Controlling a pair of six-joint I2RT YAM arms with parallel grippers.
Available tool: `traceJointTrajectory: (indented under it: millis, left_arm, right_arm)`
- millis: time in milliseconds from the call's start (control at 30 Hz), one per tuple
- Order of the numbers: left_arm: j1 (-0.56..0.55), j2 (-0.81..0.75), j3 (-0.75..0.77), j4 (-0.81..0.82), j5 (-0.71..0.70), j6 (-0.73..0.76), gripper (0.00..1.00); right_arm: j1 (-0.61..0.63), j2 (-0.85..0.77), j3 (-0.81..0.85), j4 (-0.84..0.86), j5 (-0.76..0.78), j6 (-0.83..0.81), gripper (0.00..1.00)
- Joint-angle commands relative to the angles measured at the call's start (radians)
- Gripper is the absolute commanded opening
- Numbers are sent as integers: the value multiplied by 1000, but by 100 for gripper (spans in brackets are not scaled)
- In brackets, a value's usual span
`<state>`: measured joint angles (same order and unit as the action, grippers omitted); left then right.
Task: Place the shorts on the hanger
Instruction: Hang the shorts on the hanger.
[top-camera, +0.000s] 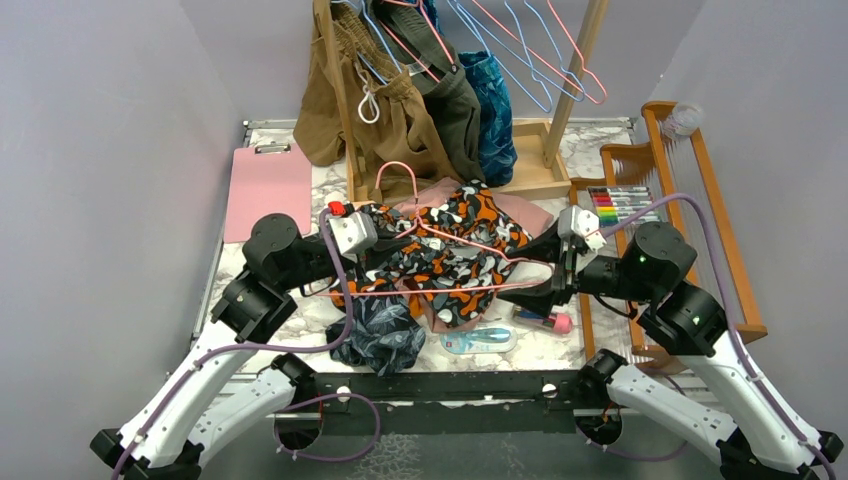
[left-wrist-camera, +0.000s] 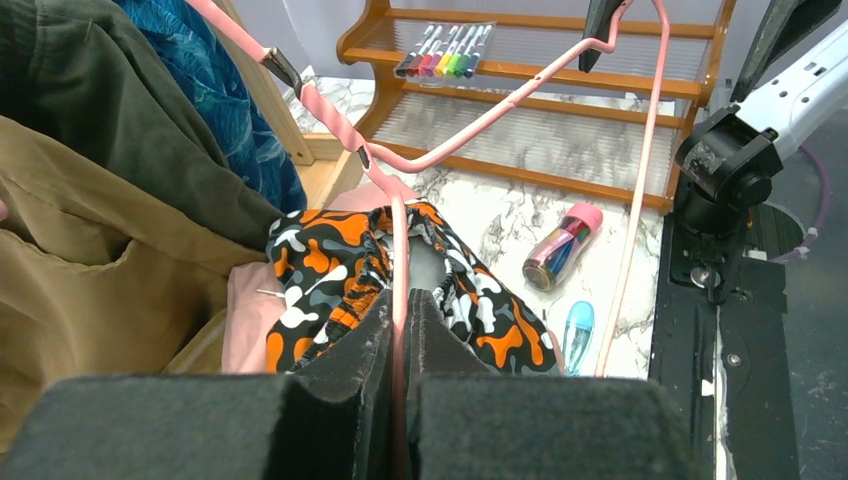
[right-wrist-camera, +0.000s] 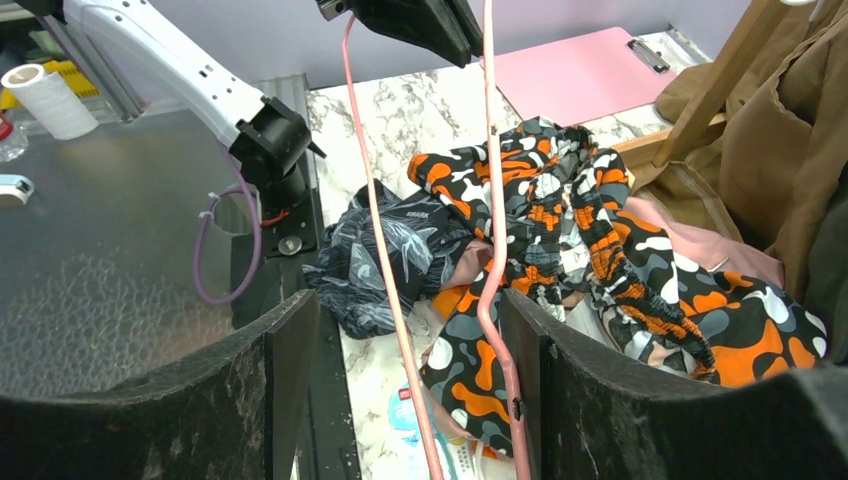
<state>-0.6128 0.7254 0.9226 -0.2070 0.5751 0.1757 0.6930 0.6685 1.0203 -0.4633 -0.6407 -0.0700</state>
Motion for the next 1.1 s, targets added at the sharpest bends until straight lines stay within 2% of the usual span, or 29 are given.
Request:
traceJointTrajectory:
  millis: [0, 300, 567, 833, 1067]
  left_arm:
    - [1, -15, -11, 68, -51, -20, 0]
    - [0, -52, -42, 182, -95, -65, 0]
    - [1, -123, -89, 277, -167, -74, 0]
    - [1, -129, -60, 125, -184, 47, 0]
    - [1, -141, -63, 33, -214, 121, 0]
  right_arm:
    - [5, 3, 18, -7, -36, 2, 70]
    - [6, -8, -4, -18, -37, -8, 71]
    - [7, -48, -37, 15, 103, -5, 71]
    - [6, -34, 26, -16, 73, -14, 72]
    - [6, -20, 123, -67, 131, -49, 74]
